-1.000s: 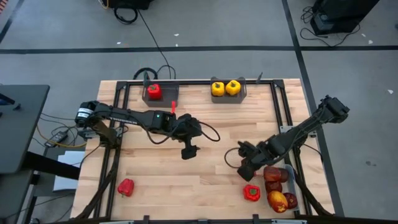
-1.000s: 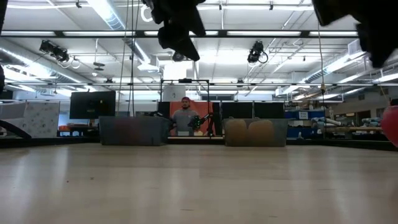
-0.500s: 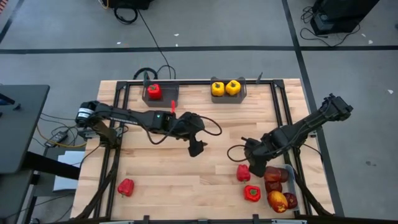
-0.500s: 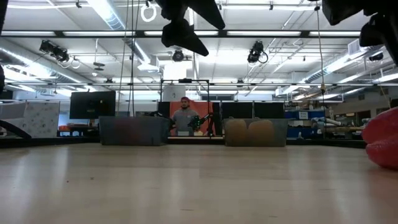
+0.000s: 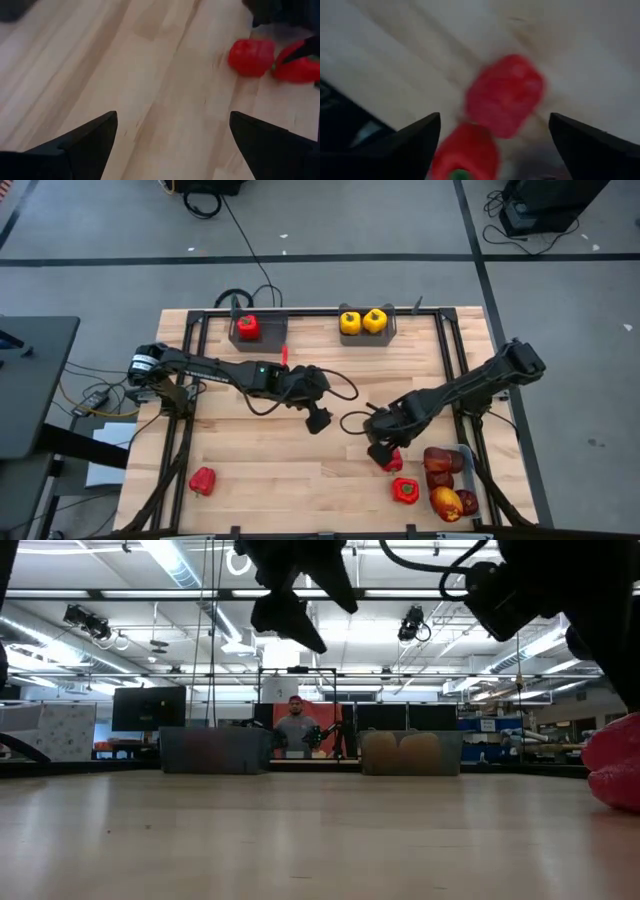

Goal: Sort produce into baskets
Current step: Put the red bell pepper into the left black bin

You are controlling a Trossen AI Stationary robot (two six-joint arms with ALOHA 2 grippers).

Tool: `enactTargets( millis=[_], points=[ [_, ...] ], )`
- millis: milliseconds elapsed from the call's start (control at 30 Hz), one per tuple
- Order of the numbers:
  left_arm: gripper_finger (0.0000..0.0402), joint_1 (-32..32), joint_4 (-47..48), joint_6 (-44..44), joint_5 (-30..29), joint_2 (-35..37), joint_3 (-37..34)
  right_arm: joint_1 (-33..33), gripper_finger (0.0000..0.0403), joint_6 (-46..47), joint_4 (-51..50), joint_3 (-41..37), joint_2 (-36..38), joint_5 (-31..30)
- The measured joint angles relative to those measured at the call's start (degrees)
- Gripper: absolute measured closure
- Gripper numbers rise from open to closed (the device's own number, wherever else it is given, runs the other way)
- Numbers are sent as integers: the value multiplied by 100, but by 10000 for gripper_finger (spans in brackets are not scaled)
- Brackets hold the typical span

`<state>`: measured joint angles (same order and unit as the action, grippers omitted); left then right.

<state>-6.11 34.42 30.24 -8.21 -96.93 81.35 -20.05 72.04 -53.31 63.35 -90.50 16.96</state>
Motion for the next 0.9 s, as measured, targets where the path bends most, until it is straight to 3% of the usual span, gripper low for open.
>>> enactTargets(
  millis=[100, 433, 567, 733, 900],
  points=[
    [11, 0, 341, -158, 185, 20, 0, -1, 6, 351, 397, 0, -129, 96],
    [11, 4, 1406, -1198, 494, 62, 0, -71, 9, 1599, 532, -2, -315, -203],
    [11, 10, 1421, -1976, 924, 62, 0, -169, 9, 2171, 386, -2, -316, -233],
    [11, 52, 1377, -2532, 984, 62, 0, -321, 9, 2845, 4, -2, -317, -235],
    [11, 219, 1252, -2718, 1204, 64, 0, -331, 9, 3099, 458, -126, -317, -309]
  ],
)
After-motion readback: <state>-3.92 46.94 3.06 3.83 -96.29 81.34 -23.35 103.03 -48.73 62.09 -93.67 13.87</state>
